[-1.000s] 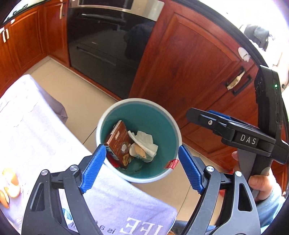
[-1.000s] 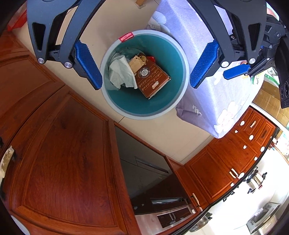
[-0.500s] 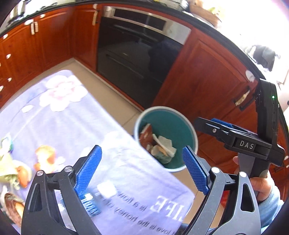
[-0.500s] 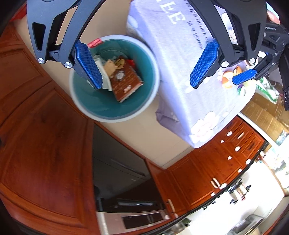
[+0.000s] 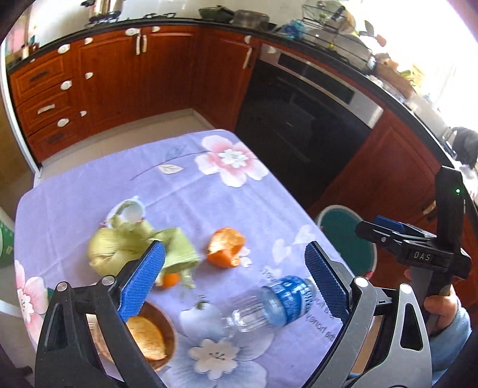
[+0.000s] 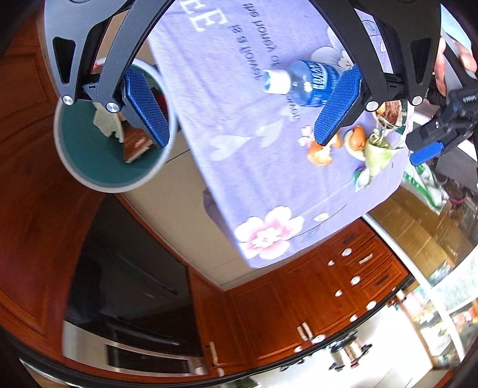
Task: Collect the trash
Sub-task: 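Move both grippers back over the table toward the corn husks and orange peel, then grasp the corn husks with the left gripper while the right gripper grasps the orange peel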
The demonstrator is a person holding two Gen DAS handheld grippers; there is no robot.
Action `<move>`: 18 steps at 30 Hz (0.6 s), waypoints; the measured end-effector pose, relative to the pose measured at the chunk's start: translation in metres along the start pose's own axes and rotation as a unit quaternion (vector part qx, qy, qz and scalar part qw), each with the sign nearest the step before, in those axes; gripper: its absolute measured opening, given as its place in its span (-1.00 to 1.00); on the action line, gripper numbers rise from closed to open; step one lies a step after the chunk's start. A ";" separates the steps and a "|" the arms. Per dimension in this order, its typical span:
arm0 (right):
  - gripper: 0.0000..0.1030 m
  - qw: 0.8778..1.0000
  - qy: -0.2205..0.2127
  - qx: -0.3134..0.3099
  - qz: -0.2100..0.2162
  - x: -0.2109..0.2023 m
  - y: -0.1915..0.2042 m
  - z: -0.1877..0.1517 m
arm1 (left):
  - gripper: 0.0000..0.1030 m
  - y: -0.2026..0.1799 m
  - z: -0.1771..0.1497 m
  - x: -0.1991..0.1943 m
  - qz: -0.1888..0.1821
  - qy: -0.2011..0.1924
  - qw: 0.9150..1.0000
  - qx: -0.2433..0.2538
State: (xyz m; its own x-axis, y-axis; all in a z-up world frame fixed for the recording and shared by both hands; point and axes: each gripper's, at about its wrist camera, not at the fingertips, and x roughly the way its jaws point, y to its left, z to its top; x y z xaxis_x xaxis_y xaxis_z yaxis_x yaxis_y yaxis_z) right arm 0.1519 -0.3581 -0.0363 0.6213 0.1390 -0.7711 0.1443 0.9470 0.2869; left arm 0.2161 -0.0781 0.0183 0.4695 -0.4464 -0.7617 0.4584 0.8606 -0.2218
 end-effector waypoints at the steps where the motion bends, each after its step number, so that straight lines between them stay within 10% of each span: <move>1: 0.82 1.000 0.005 -0.009 0.003 0.006 0.011 0.001 | 0.84 0.016 -0.002 -0.002 0.008 0.000 1.000 -0.011; 18: 0.81 0.989 0.115 -0.091 0.020 0.116 0.113 -0.001 | 0.84 0.154 -0.028 0.049 0.048 0.052 0.994 -0.082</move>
State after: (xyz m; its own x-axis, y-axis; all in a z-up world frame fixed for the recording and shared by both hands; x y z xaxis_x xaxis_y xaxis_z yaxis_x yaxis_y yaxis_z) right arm 0.2396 -0.2346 -0.0933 0.4295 0.2192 -0.8761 -0.0313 0.9731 0.2281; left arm 0.2883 0.0390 -0.0704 0.4217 -0.3398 -0.8407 0.2823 0.9302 -0.2345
